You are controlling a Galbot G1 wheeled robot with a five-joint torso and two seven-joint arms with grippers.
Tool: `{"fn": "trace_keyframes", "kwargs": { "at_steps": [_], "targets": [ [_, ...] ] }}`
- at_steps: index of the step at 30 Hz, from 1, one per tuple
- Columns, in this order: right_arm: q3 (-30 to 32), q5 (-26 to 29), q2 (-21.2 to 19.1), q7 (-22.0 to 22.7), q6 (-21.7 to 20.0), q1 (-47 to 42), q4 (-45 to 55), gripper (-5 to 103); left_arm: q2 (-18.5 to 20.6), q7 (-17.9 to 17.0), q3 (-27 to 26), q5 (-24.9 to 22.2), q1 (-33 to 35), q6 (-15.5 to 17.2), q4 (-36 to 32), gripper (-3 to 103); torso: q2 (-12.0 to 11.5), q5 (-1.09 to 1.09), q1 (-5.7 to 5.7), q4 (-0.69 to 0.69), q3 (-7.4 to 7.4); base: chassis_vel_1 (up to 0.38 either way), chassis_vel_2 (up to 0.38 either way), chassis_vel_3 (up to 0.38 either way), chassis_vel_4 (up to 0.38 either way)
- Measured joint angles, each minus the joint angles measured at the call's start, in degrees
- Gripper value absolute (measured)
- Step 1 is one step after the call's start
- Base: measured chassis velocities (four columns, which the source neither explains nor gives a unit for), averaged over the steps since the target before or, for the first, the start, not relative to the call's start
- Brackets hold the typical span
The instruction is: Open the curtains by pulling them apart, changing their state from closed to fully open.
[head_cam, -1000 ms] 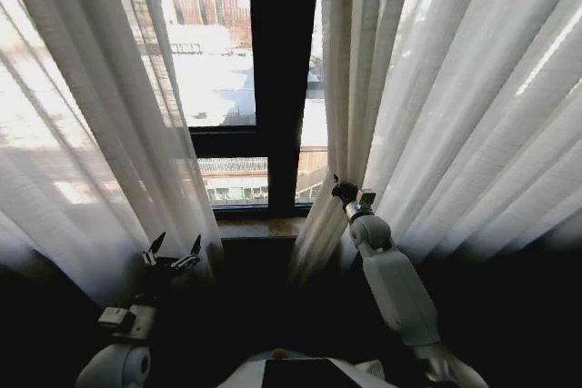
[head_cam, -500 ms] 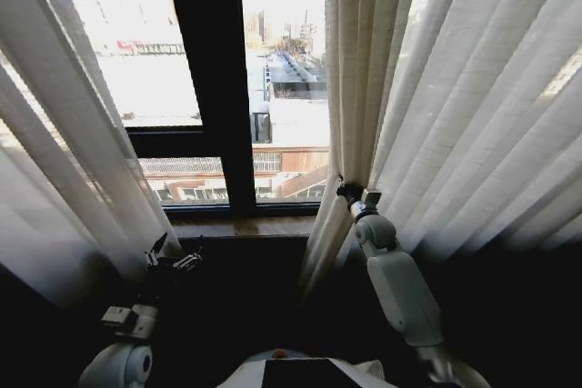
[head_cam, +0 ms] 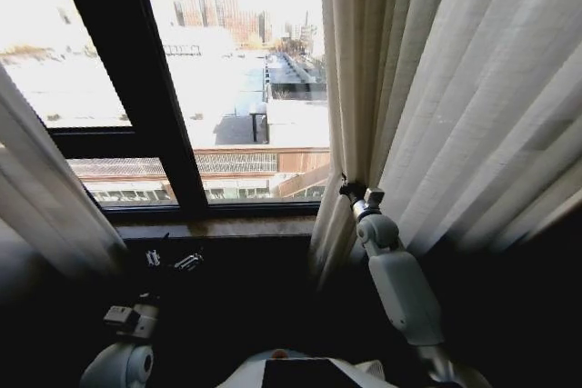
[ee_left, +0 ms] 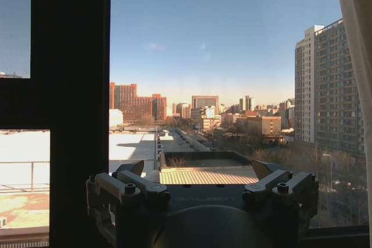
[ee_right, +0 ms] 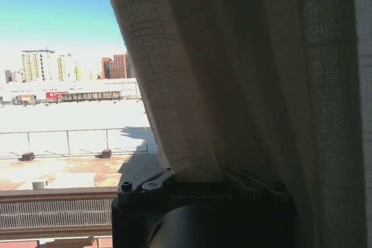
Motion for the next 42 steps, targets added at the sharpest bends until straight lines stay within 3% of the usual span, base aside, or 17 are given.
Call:
{"fn": "trace_keyframes", "kwargs": {
  "at_steps": [42],
  "targets": [
    [1.59,-0.06,-0.38,-0.93,0.25,-1.03,0.8,0,-0.61,0.08,-0.02,0.84,0.53,-0.75,-0.31,100,0.0,0.01,0.0,-0.01,0.0,-0.353,-0.354,0.353,0.353]
  ]
}}
